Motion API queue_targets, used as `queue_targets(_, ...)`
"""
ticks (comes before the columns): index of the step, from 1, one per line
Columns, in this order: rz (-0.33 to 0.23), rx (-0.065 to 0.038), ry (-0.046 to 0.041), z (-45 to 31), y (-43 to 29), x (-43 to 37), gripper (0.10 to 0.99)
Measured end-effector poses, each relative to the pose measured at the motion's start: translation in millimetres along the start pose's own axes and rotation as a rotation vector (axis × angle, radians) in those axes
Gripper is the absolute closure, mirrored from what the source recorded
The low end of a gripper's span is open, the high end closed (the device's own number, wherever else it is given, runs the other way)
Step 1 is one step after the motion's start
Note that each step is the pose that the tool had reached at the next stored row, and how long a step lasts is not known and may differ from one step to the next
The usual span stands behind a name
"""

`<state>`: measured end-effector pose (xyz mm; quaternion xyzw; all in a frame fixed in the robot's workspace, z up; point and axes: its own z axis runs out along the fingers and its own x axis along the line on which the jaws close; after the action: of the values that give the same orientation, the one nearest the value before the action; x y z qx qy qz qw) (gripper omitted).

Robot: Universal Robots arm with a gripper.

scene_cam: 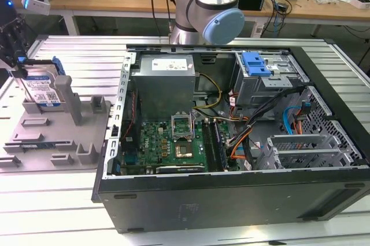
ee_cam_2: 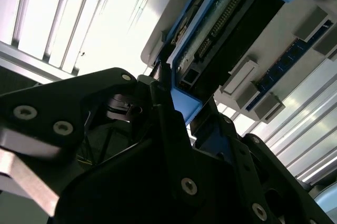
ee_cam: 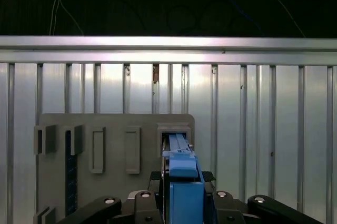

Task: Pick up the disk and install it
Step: 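Pick up the disk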

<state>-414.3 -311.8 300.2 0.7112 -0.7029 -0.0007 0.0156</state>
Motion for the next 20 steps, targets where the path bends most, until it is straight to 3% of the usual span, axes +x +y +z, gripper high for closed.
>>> queue_targets(20, 0.0, 0.0, 0.0, 0.8, 0.7, 2.6, 0.722)
